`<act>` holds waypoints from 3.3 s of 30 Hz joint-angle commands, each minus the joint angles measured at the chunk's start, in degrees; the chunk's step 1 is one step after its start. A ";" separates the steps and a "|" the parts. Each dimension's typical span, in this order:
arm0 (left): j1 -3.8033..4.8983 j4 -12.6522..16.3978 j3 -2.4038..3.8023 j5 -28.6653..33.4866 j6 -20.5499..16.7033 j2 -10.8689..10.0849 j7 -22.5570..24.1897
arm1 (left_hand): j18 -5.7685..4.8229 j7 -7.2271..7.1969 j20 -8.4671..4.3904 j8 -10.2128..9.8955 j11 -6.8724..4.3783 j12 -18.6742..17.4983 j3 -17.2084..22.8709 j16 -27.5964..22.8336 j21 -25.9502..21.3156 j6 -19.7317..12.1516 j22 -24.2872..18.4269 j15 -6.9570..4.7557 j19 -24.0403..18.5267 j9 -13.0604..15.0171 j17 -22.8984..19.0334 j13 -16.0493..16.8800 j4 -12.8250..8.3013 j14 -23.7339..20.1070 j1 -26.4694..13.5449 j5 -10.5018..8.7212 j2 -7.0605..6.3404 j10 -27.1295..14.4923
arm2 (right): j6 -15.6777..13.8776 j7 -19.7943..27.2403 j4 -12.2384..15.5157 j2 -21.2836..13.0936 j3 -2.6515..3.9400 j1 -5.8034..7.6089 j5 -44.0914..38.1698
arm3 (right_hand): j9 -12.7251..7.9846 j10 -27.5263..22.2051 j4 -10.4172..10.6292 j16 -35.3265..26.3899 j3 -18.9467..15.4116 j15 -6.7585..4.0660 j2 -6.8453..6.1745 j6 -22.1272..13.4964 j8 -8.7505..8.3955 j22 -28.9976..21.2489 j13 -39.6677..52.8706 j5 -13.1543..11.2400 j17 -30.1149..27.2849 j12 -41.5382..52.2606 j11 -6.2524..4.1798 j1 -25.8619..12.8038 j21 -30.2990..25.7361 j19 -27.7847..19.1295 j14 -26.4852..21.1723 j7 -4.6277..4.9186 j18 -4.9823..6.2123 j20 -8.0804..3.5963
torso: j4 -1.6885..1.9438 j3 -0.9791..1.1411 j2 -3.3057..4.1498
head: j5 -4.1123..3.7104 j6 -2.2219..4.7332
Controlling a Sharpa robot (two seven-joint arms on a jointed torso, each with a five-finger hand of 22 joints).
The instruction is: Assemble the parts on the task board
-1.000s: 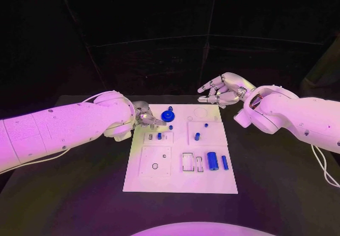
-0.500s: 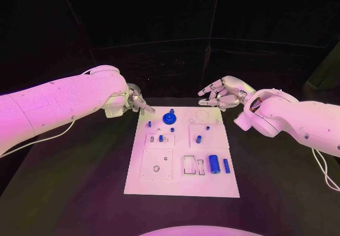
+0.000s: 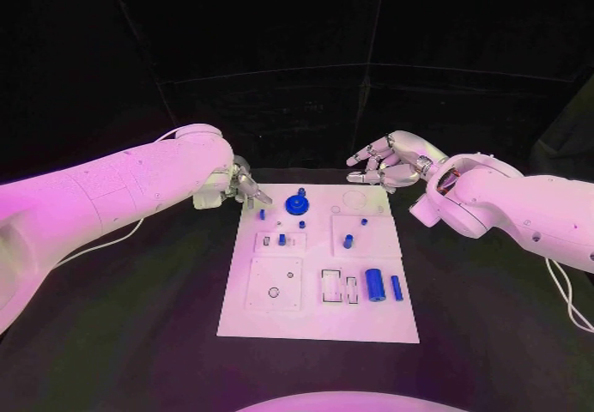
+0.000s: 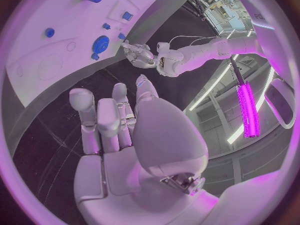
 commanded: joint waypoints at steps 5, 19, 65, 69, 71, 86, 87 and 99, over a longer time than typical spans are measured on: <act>-0.62 -1.86 0.03 -1.89 0.95 1.16 2.40 | 0.59 -0.17 0.36 -0.05 0.05 0.24 -0.54 0.19 0.36 0.58 0.12 0.41 0.12 -0.16 15.09 0.04 0.01 5.94 0.40 -0.08 0.44 0.50 | 0.19 0.42 0.23 0.03 0.04 0.10 -0.36 | -0.03 -0.39 -0.03 -0.20 -0.23 0.04 0.14 -0.44 0.20 -0.09 -0.04 0.31 0.00 -0.17 -0.01 -0.29 -0.39 -0.22 -0.24 0.02 0.68 -0.04 | 0.06 0.01 -0.08 | -0.05 -0.13; -1.07 -1.41 0.04 -2.11 1.12 1.73 3.27 | 0.55 -0.26 0.31 -0.02 -0.02 0.31 -1.35 0.19 0.48 0.96 0.36 0.34 0.19 -0.61 15.09 -0.03 -0.41 5.94 2.11 -0.08 1.16 0.51 | 0.28 0.44 0.01 0.33 0.04 0.10 -0.38 | -0.03 -0.40 -0.04 -0.23 -0.23 0.04 0.19 -0.46 0.20 -0.10 -0.06 0.36 -0.01 -0.17 -0.02 -0.24 -0.41 -0.21 -0.23 0.02 0.68 -0.04 | 0.12 0.02 -0.12 | -0.17 -0.36; -1.40 0.40 0.03 -2.01 -0.99 0.65 5.48 | 0.46 -1.24 -0.41 0.91 -0.93 0.11 10.75 0.19 0.61 1.47 1.06 -0.39 0.30 -1.72 15.09 -0.24 -12.99 5.94 18.66 -0.09 7.67 0.99 | 0.46 0.51 -0.17 0.66 0.04 0.10 -0.38 | -0.03 -0.36 -0.07 -0.25 -0.20 0.02 0.41 -0.50 0.22 -0.09 -0.06 0.55 0.04 -0.05 -0.04 -0.08 -0.45 -0.13 -0.18 0.01 0.68 -0.04 | 0.12 0.04 -0.13 | -0.27 -1.00; -1.40 2.58 0.05 -0.99 -3.31 -1.04 5.67 | 0.43 -1.18 -0.35 1.60 -0.95 0.08 13.89 0.19 0.65 1.29 1.21 -0.29 0.35 -1.23 15.09 -0.29 -14.04 5.94 17.58 -0.14 6.95 1.47 | 0.48 0.51 -0.23 0.66 0.04 0.10 -0.38 | -0.03 -0.40 -0.08 -0.33 -0.20 0.02 0.43 -0.50 0.22 -0.15 -0.12 0.58 -0.04 -0.10 -0.04 -0.07 -0.49 -0.15 -0.20 0.01 0.69 -0.05 | 0.20 0.05 -0.19 | -0.30 -0.99; -1.39 4.25 0.06 -0.65 -4.65 -2.20 5.65 | 0.43 -1.18 -0.32 2.10 -0.91 0.10 16.08 0.19 0.65 1.17 1.27 -0.34 0.37 -0.88 15.09 -0.30 -14.64 5.94 16.49 0.04 6.25 1.78 | 0.49 0.50 -0.25 0.62 0.04 0.10 -0.38 | -0.03 -0.40 -0.08 -0.33 -0.20 0.02 0.43 -0.50 0.22 -0.15 -0.12 0.58 -0.04 -0.10 -0.04 -0.07 -0.49 -0.15 -0.20 0.01 0.69 -0.05 | 0.28 0.08 -0.21 | -0.30 -0.98; -1.42 21.94 0.03 -0.03 -16.17 -12.42 4.74 | 0.31 -1.41 -0.46 3.53 -1.18 0.70 22.10 0.19 1.08 1.17 2.01 -0.46 0.70 0.04 15.09 0.19 -15.92 5.94 13.48 -0.11 4.10 2.88 | 0.60 0.55 -0.71 0.63 0.04 0.10 -0.38 | -0.03 -0.43 -0.07 -0.35 -0.21 0.02 0.44 -0.50 0.23 -0.18 -0.17 0.61 -0.04 -0.13 -0.03 -0.07 -0.51 -0.16 -0.20 0.01 0.69 -0.05 | 0.27 -0.01 -0.21 | 0.02 -0.97; -1.48 22.83 0.02 -0.10 -16.70 -12.94 4.69 | 0.31 -1.41 -0.46 3.55 -1.18 0.69 22.21 0.19 1.09 1.17 2.03 -0.46 0.71 0.05 15.09 0.18 -15.94 5.94 13.43 -0.11 4.06 2.88 | 0.60 0.55 -0.75 0.64 0.04 0.10 -0.38 | -0.03 -0.43 -0.07 -0.35 -0.21 0.02 0.44 -0.50 0.23 -0.18 -0.17 0.61 -0.04 -0.13 -0.03 -0.07 -0.51 -0.16 -0.20 0.01 0.69 -0.05 | 0.34 -0.01 -0.22 | 0.05 -1.01; -3.34 30.01 -0.15 -2.89 -19.88 -17.36 4.49 | 0.27 -1.44 -0.48 3.69 -1.20 0.71 22.77 0.19 1.24 1.16 2.24 -0.48 0.79 0.14 15.09 0.19 -16.04 5.94 13.15 -0.12 3.78 2.96 | 0.72 0.55 -1.25 0.87 0.03 0.10 -0.38 | -0.03 -0.46 -0.05 -0.38 -0.23 0.02 0.45 -0.50 0.23 -0.21 -0.20 0.62 -0.07 -0.16 -0.03 -0.10 -0.54 -0.18 -0.20 0.01 0.70 -0.05 | 0.19 -0.03 -0.17 | 0.74 -1.21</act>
